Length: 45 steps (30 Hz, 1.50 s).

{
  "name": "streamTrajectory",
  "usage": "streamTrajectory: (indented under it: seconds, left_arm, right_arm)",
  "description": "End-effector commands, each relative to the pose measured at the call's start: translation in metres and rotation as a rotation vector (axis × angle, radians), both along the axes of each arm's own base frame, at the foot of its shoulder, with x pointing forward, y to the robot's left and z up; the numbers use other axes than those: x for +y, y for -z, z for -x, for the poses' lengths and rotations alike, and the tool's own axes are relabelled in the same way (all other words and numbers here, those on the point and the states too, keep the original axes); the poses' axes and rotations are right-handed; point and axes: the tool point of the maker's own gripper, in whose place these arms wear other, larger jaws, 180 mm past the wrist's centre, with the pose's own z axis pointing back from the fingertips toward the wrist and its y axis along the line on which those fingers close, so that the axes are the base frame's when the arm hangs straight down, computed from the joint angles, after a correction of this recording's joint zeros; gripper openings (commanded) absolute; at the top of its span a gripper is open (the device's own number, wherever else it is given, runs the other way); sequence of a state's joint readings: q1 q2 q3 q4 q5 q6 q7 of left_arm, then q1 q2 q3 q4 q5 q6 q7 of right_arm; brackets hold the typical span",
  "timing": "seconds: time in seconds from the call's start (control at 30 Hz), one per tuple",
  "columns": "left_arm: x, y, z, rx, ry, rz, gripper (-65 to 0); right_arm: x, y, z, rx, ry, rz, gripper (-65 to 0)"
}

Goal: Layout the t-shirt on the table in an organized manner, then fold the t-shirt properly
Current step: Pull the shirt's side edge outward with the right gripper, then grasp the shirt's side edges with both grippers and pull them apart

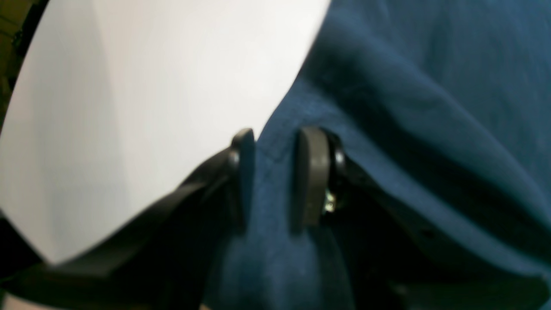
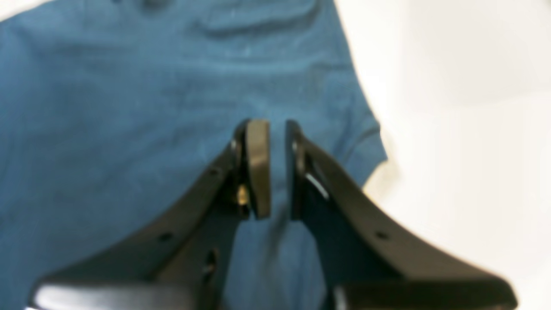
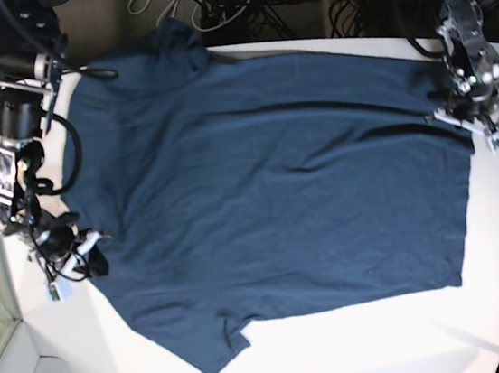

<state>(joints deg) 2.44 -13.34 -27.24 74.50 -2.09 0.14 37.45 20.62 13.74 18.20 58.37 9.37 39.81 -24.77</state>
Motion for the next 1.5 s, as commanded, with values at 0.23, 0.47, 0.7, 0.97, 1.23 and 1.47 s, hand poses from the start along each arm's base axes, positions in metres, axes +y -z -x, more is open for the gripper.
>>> streamTrajectory:
  seconds: [0.23,0.47,0.7,0.97,1.23,1.47]
  left_arm:
    - [-0.002,-0.002,-0.042,0.029,0.011,0.047,-47.2]
    - [-0.008,-0.009,-0.041,0.029,0.060,0.012,-47.3]
    - [-0.010,-0.010,-0.014,0.040,0.088,-0.026,-47.3]
    - [-0.013,0.000,-0.003,0.064,0.088,-0.015,-47.3]
    - [-0.017,-0.007,-0.010,0.041,0.097,-0.016,-47.3]
    - [-0.033,-0.068,-0.040,-0.136,0.138,-0.053,-47.3]
  right_arm:
    - [0.013,-0.014,0.000,-0.062,-0.013,-0.016,-58.9]
    - [0.038,0.005,-0.012,-0.008,-0.071,-0.055,-59.0]
    - [-0.006,0.035,-0.027,0.044,0.118,-0.111,-59.0]
    - [-0.082,0.040,-0.023,0.065,0.372,-0.015,-59.0]
    - [-0.068,0.044,-0.016,0.063,0.305,-0.029,-59.1]
    - [-0.073,0.034,-0.017,0.031,0.300,-0.015,-59.1]
